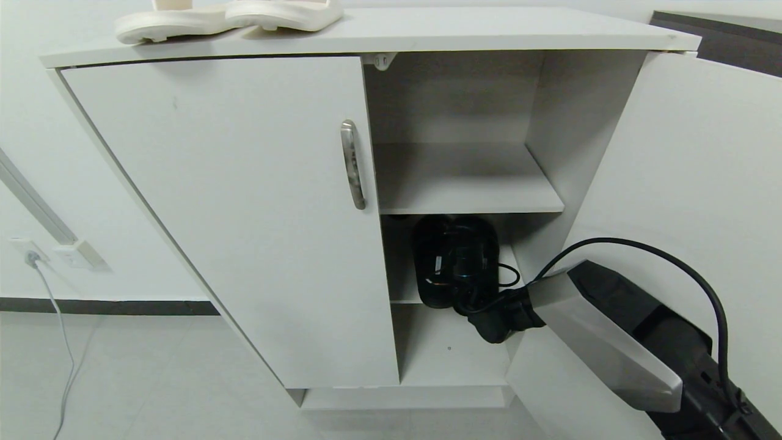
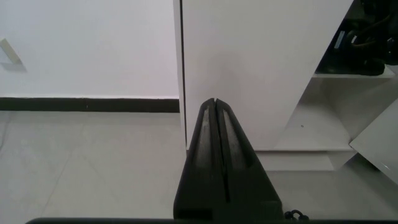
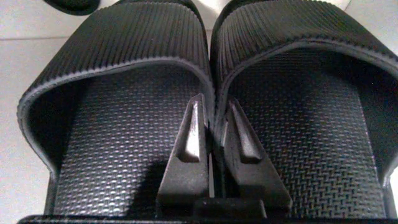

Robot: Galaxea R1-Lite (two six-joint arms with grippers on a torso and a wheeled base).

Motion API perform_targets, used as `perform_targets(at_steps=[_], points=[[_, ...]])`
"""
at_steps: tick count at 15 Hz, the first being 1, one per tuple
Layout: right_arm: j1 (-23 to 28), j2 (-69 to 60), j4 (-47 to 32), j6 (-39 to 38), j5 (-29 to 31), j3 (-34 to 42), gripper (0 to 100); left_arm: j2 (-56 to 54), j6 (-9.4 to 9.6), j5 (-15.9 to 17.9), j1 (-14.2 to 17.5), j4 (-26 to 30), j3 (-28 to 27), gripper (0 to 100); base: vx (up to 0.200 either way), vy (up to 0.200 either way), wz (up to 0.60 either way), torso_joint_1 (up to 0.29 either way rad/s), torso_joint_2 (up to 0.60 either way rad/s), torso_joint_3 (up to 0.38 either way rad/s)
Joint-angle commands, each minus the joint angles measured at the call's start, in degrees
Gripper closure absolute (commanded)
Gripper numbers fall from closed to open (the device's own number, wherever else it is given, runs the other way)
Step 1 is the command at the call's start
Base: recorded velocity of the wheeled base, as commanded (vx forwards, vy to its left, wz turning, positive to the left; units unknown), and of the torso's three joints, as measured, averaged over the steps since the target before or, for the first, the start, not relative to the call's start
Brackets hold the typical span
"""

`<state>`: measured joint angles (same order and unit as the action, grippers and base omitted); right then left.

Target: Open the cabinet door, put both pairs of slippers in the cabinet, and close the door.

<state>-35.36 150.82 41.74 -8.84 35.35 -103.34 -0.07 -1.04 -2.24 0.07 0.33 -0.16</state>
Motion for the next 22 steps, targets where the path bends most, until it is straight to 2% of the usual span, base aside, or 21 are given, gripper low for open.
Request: perform_targets(at_steps=[1,11,12,17,22], points=[[0.12,0.7,-0.17,-0.04,-0.02,-0.9,100,0.07,-0.02,-0.04,0.01,0.02,-0.02,100,0.0,0.0,0.0,0.0,0.0,0.0],[0.3,2.02,-1.05,-0.3,-0.02,-2.04,100,0.07,-0.02,-0.04,0.01,0.02,-0.02,100,0.0,0.0,0.0,0.0,0.0,0.0],[0.3,2.11,-1.14,-0.3,-0.02,-2.04,0,0.07,-0.02,-0.04,0.01,0.02,-0.02,100,0.0,0.0,0.0,0.0,0.0,0.0],[0.21,1.76,-1.57,0.05,0.33,-0.99,0,0.07,-0.02,-0.04,0.01,0.02,-0.02,100,0.0,0.0,0.0,0.0,0.0,0.0],[-2.08,-7.3,2.56,0.05,0.77,12.37,0,0.07,0.16,0.13,0.01,0.02,-0.02,100,0.0,0.0,0.0,0.0,0.0,0.0]])
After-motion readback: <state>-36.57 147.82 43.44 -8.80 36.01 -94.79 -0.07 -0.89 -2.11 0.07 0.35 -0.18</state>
